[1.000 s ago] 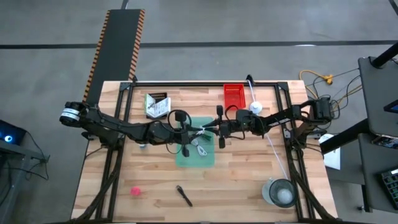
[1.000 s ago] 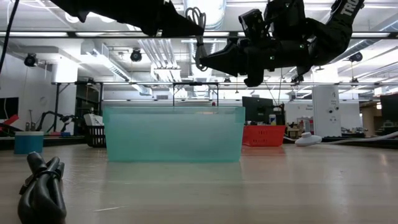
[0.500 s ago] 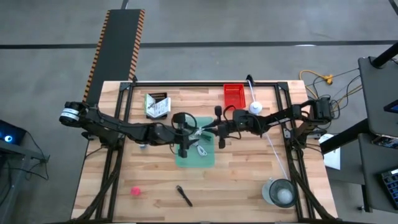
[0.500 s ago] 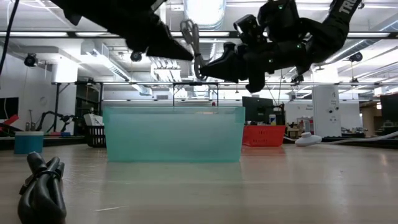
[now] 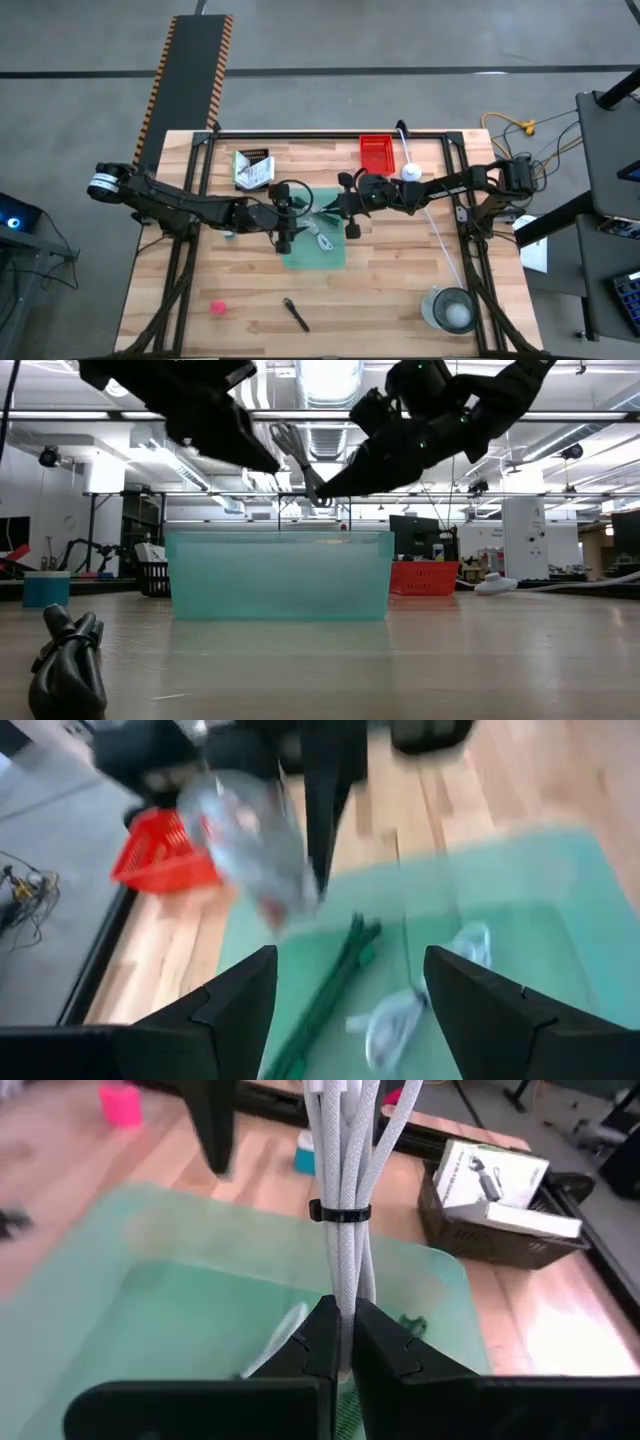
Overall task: Pick and place items into bin
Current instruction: Put the white charger cable into the blue bin
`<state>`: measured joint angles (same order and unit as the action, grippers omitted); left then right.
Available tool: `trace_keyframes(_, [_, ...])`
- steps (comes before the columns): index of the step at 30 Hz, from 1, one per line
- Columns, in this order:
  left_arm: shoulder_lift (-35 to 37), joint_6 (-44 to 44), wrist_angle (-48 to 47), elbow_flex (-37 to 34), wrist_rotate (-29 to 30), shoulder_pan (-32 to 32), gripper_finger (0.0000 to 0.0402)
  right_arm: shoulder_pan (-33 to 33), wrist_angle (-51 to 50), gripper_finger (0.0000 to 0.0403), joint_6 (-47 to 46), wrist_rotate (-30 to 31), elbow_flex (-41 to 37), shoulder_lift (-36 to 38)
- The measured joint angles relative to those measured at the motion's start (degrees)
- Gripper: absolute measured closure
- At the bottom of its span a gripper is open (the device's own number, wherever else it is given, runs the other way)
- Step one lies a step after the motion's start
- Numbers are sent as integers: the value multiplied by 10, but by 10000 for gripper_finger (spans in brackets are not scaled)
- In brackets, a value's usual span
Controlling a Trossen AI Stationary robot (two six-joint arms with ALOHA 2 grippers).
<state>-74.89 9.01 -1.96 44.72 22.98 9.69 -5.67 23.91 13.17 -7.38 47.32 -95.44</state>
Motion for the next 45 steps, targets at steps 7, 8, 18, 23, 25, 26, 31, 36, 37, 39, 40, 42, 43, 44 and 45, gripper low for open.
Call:
trace_keyframes(7, [26, -6, -78, 0, 0, 0, 166, 10, -34, 394, -54, -2, 3, 4])
trace_keyframes(8, [29, -12, -92, 0, 0, 0, 166, 10, -54, 394, -65, -1, 9, 5])
trace_keyframes(18, [37, -24, -168, -1, 0, 0, 166, 27, -271, 394, -172, -2, 116, -3])
trace_keyframes(23, [38, -27, -211, -1, 0, 1, 166, 47, -302, 394, -188, -3, 145, -3])
trace_keyframes(25, [39, -27, -218, -1, 0, 1, 166, 53, -312, 394, -195, -3, 153, -3])
trace_keyframes(26, [39, -27, -217, 0, 0, 1, 166, 56, -316, 394, -200, -3, 155, -3])
trace_keyframes(31, [52, -26, -243, 0, 0, 1, 166, 70, -321, 394, -222, -3, 160, -3])
trace_keyframes(36, [72, -26, -249, 0, 0, 1, 166, 80, -323, 394, -258, -1, 147, -4])
trace_keyframes(37, [76, -26, -249, 0, 0, 1, 166, 80, -323, 394, -265, -1, 146, -4])
trace_keyframes(39, [84, -26, -249, 0, 0, 1, 166, 80, -324, 394, -275, -1, 144, -4])
trace_keyframes(40, [87, -26, -251, 0, 0, 1, 166, 81, -324, 394, -280, -1, 144, -4])
trace_keyframes(42, [91, -26, -252, 0, 0, 1, 166, 83, -320, 394, -285, -1, 143, -5])
trace_keyframes(43, [94, -26, -258, -1, 0, 1, 166, 86, -310, 394, -288, -1, 144, -12])
trace_keyframes(44, [96, -26, -261, -1, 0, 1, 166, 89, -301, 394, -291, -1, 144, -18])
trace_keyframes(45, [96, -26, -259, -1, 1, 1, 166, 93, -299, 394, -293, -2, 144, -27])
